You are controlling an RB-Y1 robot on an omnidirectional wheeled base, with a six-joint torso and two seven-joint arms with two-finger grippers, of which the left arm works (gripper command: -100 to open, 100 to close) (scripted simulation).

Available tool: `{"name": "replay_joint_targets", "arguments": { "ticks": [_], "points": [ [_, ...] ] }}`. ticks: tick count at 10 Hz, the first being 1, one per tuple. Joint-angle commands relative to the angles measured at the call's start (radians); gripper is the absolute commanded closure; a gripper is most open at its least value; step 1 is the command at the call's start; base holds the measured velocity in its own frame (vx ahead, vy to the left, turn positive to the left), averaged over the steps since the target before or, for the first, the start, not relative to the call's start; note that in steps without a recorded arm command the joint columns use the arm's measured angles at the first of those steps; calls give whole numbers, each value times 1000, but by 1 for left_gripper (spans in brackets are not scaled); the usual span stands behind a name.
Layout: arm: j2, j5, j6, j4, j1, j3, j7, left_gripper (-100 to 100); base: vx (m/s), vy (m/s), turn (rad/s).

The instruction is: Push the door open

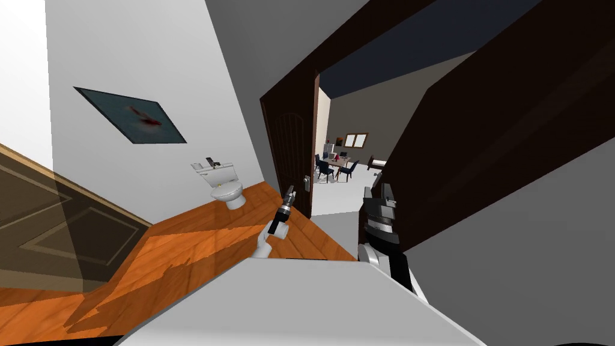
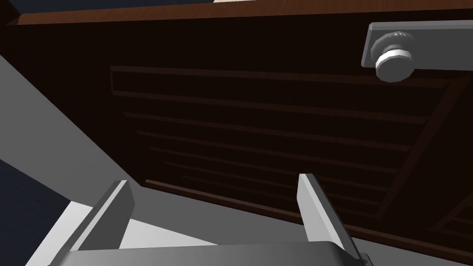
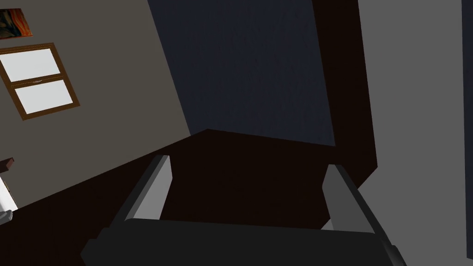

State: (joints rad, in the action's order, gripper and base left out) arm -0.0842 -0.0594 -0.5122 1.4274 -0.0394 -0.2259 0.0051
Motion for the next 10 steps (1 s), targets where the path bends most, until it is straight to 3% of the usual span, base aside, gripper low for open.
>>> {"name": "replay_joint_targets", "arguments": {
  "ticks": [1, 2, 8, 9, 10],
  "points": [
    [0, -2, 4, -49, -25, -13, 10, -100, 65, 121, -95],
    [0, -2, 4, -49, -25, -13, 10, -100, 46, 78, -23],
    [11, -8, 21, -228, -135, -56, 39, -100, 59, 103, -78],
    [11, -8, 21, -228, -135, -56, 39, -100, 41, 75, -21],
    [13, -9, 24, -257, -152, -63, 44, -100, 34, 61, -35]
  ]
}}
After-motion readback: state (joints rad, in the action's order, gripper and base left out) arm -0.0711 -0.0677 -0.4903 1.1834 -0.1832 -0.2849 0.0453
